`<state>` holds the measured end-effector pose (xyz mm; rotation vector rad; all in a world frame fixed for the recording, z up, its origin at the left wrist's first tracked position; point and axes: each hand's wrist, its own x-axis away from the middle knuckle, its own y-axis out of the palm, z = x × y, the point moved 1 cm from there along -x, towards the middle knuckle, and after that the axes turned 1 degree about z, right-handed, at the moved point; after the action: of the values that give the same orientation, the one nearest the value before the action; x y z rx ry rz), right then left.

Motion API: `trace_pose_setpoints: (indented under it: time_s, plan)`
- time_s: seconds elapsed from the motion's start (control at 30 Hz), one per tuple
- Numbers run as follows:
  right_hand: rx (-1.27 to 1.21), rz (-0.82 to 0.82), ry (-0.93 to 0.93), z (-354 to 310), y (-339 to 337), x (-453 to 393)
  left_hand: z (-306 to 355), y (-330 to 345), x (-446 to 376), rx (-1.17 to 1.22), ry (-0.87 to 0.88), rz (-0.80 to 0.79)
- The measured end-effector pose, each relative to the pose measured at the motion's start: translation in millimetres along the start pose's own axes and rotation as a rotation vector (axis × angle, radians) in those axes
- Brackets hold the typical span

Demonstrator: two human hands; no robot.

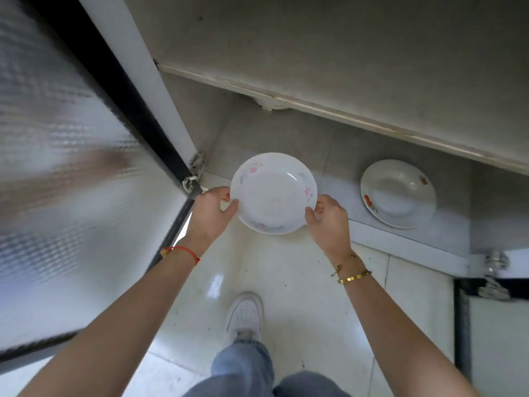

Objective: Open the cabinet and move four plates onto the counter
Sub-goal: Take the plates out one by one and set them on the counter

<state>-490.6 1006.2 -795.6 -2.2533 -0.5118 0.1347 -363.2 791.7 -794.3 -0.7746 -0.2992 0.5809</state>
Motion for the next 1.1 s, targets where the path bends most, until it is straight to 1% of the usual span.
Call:
trace_pose_setpoints:
  time_s: [0.13,0.3,0.43,0.6,0.67,0.8,0.87,1.0,1.1]
  plan:
    - [0.019,-0.042,0.046,-38.7,-41.6,52.5,33.5,-47.8,49.5,-0.004,-0.051,0.013]
    - [-0.003,-0.068,0.081,-101.7,-112.4,125.6,91.3,-131.3,120.5,0.003,-0.087,-0.01]
    - [-0.024,-0.097,0.096,-170.2,-186.1,185.3,149.4,-212.0,182.8,0.01,-0.125,-0.011]
    - [-0.049,-0.107,0.065,-260.9,-291.8,257.6,237.3,-315.3,254.2,-0.006,-0.167,-0.018]
    - [-0.067,-0.103,0.05,-292.9,-332.8,282.7,271.0,-354.2,281.2,-0.005,-0.181,0.008]
    - [-0.087,-0.052,0.008,-338.2,-391.7,324.5,321.6,-412.6,321.4,0.044,-0.175,0.063]
    - [-0.086,-0.032,-0.017,-357.3,-415.2,341.0,341.3,-438.0,335.6,0.046,-0.141,0.085]
    - [-0.099,-0.01,-0.027,-393.9,-453.4,365.8,376.3,-487.4,352.6,0.066,-0.083,0.069]
    - [-0.085,0.036,-0.022,-416.6,-471.6,380.6,393.4,-517.9,359.7,0.091,-0.069,0.047]
